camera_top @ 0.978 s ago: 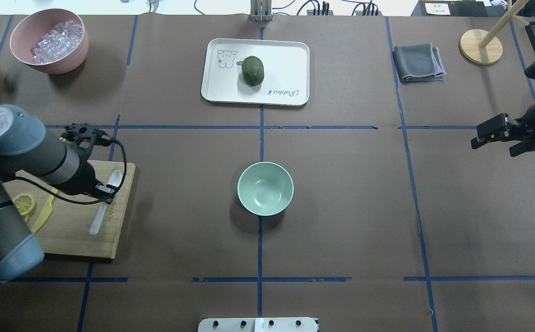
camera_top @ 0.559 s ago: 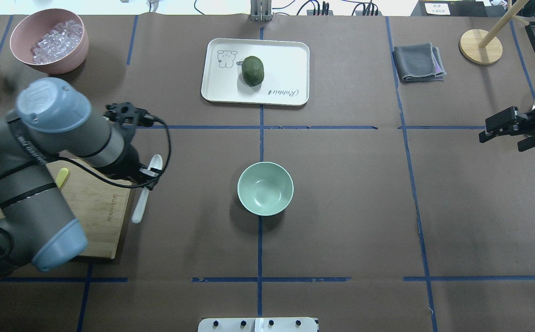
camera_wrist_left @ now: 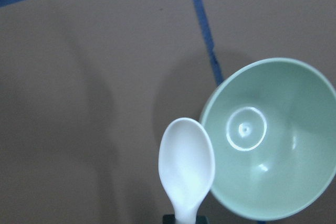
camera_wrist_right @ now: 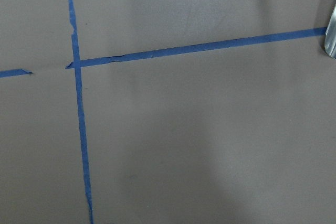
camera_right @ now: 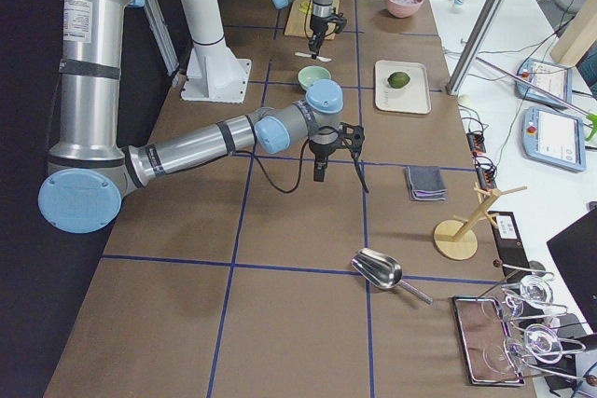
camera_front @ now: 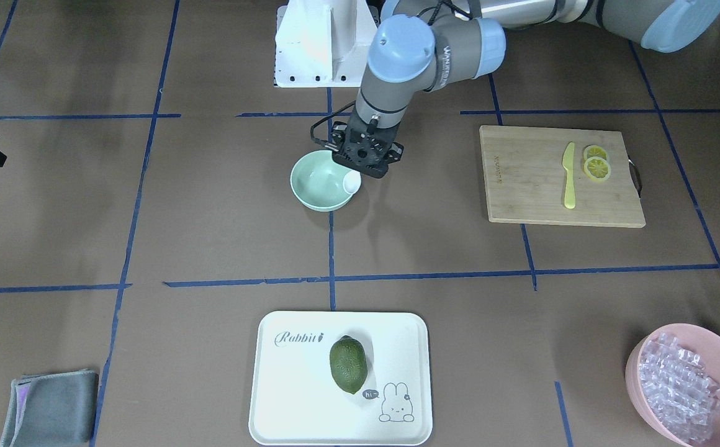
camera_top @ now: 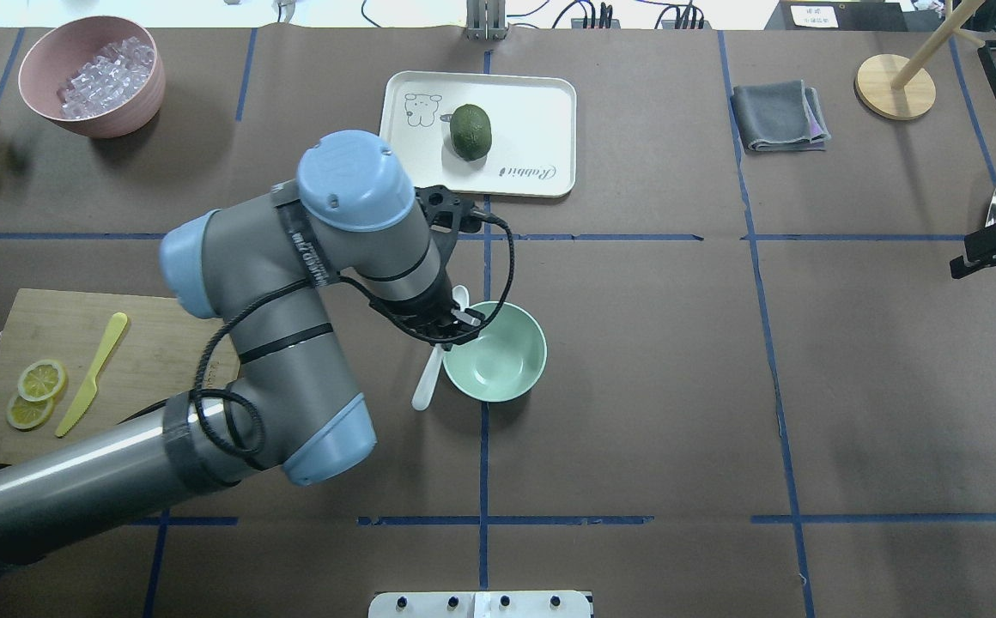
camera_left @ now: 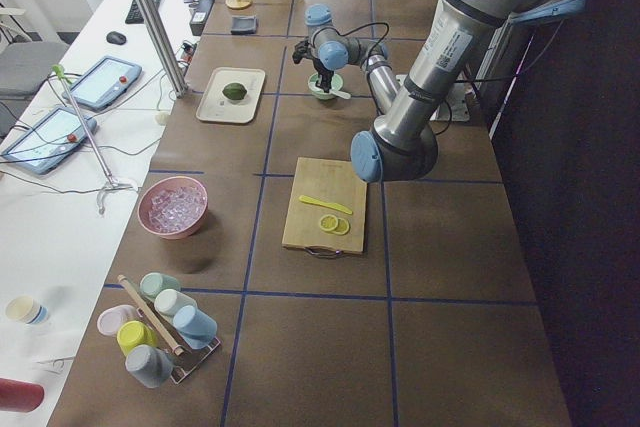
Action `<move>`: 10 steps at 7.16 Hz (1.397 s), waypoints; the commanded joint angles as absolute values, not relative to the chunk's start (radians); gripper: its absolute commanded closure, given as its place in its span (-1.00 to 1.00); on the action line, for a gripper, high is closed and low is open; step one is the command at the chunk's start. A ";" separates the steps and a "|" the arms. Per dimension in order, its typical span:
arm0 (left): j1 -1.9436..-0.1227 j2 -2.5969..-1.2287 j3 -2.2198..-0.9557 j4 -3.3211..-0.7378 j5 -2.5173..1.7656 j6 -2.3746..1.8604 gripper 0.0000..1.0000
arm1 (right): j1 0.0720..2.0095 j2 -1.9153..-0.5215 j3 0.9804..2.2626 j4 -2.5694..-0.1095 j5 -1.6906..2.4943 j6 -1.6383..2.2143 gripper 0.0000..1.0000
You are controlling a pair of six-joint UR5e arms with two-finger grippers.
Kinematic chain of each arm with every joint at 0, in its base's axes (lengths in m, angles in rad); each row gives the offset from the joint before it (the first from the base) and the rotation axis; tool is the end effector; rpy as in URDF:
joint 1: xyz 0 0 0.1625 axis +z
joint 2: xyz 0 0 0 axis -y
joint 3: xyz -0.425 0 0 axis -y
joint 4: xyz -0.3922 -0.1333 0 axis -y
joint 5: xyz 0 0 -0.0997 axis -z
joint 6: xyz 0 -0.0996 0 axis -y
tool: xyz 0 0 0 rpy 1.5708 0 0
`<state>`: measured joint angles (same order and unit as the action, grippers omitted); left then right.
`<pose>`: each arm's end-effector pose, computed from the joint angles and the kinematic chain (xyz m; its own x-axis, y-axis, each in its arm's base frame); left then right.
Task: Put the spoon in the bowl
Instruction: 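Carry the spoon with the left gripper over the green bowl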
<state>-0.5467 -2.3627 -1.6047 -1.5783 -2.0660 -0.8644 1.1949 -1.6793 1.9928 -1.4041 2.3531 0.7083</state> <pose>0.5535 -0.4375 0.1579 0.5388 0.3406 -0.7705 -0.2535 0.9378 0.2374 -0.1058 -0.4400 0.4806 0.6221 0.1089 0.7753 -0.1042 0.9930 -0.0559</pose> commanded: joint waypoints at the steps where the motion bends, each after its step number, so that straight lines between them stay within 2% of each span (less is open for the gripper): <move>1: -0.503 -2.466 -1.478 -1.578 -2.024 -0.865 1.00 | 1.198 -1.686 1.999 -1.402 2.353 0.703 -0.99; 3: -0.502 -2.461 -1.486 -1.577 -2.022 -0.877 0.98 | 1.197 -1.686 1.996 -1.402 2.353 0.703 -0.99; 5: -0.486 -2.448 -1.486 -1.577 -2.019 -0.880 0.81 | 1.195 -1.683 1.990 -1.401 2.353 0.703 -0.99; 6: -0.486 -2.448 -1.485 -1.577 -2.019 -0.881 0.64 | 1.195 -1.683 1.990 -1.401 2.353 0.703 -0.99; 7: -0.485 -2.448 -1.480 -1.577 -2.019 -0.885 0.05 | 1.195 -1.680 1.988 -1.401 2.353 0.703 -0.99; 8: -0.485 -2.448 -1.480 -1.578 -2.016 -0.885 -0.44 | 1.195 -1.675 1.985 -1.401 2.353 0.703 -0.99; 9: -0.485 -2.450 -1.480 -1.577 -2.017 -0.885 -0.63 | 1.193 -1.672 1.979 -1.401 2.353 0.703 -0.99; 10: -0.485 -2.450 -1.480 -1.577 -2.017 -0.885 -0.63 | 1.195 -1.671 1.979 -1.399 2.353 0.703 -0.99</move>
